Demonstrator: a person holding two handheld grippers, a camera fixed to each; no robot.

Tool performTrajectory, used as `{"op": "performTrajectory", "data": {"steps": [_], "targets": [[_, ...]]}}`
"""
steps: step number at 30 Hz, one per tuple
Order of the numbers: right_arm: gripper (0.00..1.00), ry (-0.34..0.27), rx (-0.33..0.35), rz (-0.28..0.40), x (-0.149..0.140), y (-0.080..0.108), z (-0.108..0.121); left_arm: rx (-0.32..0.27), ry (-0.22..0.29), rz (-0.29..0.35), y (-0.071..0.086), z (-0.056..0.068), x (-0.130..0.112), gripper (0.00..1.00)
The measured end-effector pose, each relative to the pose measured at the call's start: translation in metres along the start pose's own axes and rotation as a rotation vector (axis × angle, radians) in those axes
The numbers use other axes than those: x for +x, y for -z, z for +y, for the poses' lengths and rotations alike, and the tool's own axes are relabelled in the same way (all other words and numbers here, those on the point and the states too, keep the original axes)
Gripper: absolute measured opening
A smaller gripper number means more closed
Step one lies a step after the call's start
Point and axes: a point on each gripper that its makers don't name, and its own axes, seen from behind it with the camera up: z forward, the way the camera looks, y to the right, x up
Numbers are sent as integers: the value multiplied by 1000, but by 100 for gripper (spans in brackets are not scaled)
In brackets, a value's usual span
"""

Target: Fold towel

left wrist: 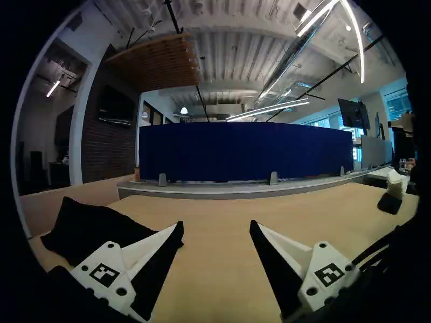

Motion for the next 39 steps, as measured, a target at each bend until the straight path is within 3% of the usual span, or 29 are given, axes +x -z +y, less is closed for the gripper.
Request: {"op": "performTrajectory", "data": {"steps": [14, 23, 39], "targets": [[100, -28, -22, 4, -26, -6, 12, 0, 0, 0, 0, 0, -1, 91], [100, -41, -55, 1, -63, -6, 30, 0, -1, 0, 0, -1, -2, 90], [100, -51, -52, -23, -125, -3, 37, 0, -1, 0, 0, -2, -1, 90]]}}
